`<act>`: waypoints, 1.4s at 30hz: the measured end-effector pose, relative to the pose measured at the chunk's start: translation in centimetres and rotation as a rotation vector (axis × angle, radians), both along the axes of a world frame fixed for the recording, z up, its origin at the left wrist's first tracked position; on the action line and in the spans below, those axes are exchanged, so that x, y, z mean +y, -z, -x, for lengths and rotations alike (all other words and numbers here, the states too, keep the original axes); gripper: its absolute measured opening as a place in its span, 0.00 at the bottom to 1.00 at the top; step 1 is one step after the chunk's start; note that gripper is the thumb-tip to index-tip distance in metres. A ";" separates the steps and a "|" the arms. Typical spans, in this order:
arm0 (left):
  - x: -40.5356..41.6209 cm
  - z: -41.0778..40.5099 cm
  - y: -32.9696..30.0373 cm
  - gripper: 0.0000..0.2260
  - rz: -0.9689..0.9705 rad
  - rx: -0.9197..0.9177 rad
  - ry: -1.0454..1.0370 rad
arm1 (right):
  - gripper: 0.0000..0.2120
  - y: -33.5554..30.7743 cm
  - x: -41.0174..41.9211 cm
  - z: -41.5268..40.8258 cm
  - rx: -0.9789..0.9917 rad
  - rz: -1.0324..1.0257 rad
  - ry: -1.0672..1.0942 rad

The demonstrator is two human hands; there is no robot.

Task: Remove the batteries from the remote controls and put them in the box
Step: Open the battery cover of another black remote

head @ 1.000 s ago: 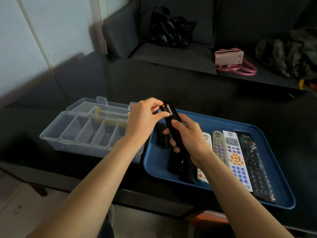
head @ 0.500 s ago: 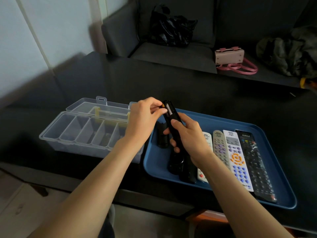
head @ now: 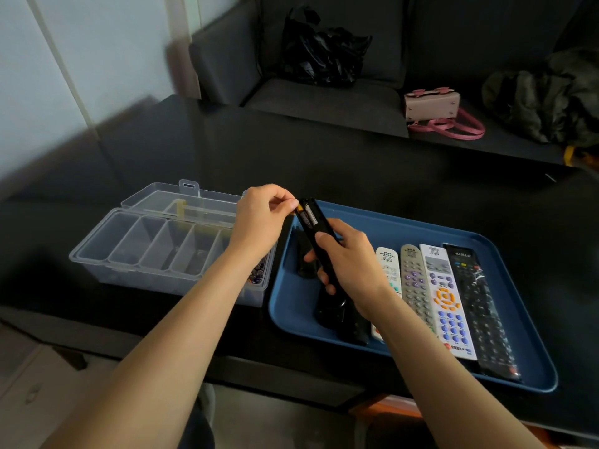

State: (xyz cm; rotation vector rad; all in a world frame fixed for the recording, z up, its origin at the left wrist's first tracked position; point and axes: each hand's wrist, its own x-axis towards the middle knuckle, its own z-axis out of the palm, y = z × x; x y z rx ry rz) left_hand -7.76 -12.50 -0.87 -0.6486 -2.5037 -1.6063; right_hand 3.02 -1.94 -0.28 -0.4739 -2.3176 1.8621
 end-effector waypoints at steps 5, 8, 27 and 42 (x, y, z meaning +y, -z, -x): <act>-0.1 0.1 0.1 0.02 -0.064 -0.060 0.012 | 0.10 -0.1 0.2 0.1 -0.009 0.013 0.007; 0.2 -0.6 -0.1 0.03 -0.055 0.013 -0.031 | 0.09 -0.1 0.0 0.2 -0.008 0.021 0.031; 1.6 -1.2 -0.7 0.09 -0.165 0.031 -0.009 | 0.07 -0.3 0.2 0.7 -0.017 0.128 0.100; 0.5 -0.8 -0.3 0.22 0.241 0.296 0.085 | 0.09 -0.5 0.1 0.5 0.003 0.079 0.081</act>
